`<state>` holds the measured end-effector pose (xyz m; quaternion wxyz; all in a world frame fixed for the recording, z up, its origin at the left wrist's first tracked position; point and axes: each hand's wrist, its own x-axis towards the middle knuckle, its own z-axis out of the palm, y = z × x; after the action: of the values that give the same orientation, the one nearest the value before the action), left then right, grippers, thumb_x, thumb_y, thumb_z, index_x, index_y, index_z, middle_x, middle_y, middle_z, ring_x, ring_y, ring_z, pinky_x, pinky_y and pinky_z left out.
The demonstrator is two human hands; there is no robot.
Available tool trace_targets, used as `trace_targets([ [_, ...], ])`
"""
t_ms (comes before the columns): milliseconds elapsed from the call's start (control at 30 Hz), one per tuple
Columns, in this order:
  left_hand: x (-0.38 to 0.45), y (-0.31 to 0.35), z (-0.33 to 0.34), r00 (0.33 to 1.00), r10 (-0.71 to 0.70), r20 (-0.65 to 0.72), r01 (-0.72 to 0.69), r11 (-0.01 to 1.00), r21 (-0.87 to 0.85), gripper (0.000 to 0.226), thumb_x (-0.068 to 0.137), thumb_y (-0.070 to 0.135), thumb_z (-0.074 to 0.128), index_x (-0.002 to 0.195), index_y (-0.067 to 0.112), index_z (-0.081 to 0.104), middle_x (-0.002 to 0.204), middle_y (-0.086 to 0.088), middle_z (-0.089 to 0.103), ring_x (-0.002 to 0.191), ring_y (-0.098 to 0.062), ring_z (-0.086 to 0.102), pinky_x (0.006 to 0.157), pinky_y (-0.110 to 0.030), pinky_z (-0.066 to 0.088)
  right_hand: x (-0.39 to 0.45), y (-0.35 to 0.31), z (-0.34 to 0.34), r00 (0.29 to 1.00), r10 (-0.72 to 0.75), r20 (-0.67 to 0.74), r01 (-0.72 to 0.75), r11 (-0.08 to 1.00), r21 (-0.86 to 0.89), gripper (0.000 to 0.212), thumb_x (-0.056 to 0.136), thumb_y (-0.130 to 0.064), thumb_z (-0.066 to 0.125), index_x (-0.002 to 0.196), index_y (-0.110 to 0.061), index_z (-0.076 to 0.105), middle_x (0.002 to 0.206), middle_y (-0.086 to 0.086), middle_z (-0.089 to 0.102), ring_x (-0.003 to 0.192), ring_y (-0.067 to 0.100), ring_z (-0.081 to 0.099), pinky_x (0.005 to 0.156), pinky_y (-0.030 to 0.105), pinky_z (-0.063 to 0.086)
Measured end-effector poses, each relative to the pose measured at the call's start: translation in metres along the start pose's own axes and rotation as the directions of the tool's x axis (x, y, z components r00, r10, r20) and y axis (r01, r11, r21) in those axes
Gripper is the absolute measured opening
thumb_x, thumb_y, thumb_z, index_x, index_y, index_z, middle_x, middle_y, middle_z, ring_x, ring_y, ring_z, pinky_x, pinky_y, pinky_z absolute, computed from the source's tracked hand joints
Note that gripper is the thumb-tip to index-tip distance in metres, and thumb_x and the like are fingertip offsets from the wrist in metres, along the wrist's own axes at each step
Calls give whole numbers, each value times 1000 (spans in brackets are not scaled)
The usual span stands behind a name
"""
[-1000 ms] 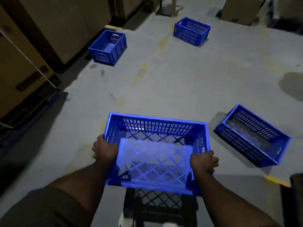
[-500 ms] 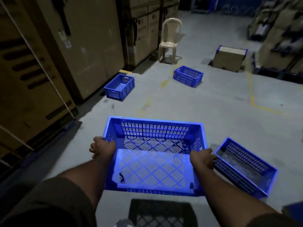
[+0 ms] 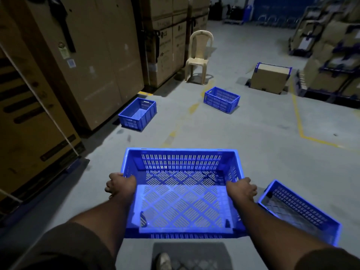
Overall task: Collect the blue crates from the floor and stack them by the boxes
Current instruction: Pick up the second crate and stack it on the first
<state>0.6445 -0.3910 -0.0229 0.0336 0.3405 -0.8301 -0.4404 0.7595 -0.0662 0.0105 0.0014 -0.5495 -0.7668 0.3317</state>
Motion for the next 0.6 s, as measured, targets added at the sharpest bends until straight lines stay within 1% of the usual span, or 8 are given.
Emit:
trace_targets([
  [167, 41, 47, 33, 1000, 3, 30, -3, 1000, -3, 34, 72, 16, 67, 98, 23, 47, 121, -20, 50, 121, -37, 37, 98, -51, 40, 35, -50, 11, 1000, 22, -13, -22, 1000, 7, 59, 80, -23, 67, 129, -2, 40, 135, 28, 36, 124, 43, 38, 98, 52, 40],
  [333, 74, 90, 69, 999, 18, 38, -19, 1000, 24, 33, 73, 17, 66, 99, 22, 47, 121, -20, 49, 120, -37, 38, 98, -49, 40, 79, -97, 23, 999, 38, -11, -38, 999, -1, 60, 80, -22, 67, 130, -2, 40, 135, 29, 36, 124, 44, 38, 98, 51, 40],
  [433, 91, 114, 95, 1000, 13, 24, -14, 999, 34, 30, 74, 16, 65, 95, 23, 45, 121, -20, 50, 120, -37, 38, 99, -49, 40, 113, -125, 33, 999, 35, 6, -35, 999, -3, 60, 80, -22, 67, 130, -2, 41, 135, 29, 36, 124, 43, 39, 98, 49, 40],
  [600, 116, 156, 151, 1000, 1, -16, -1, 999, 47, 30, 73, 16, 65, 98, 22, 48, 121, -20, 49, 120, -37, 38, 99, -48, 40, 191, -180, 51, 998, -12, 59, 13, 1000, -19, 60, 79, -22, 67, 130, -2, 41, 135, 29, 37, 125, 43, 39, 100, 48, 40],
])
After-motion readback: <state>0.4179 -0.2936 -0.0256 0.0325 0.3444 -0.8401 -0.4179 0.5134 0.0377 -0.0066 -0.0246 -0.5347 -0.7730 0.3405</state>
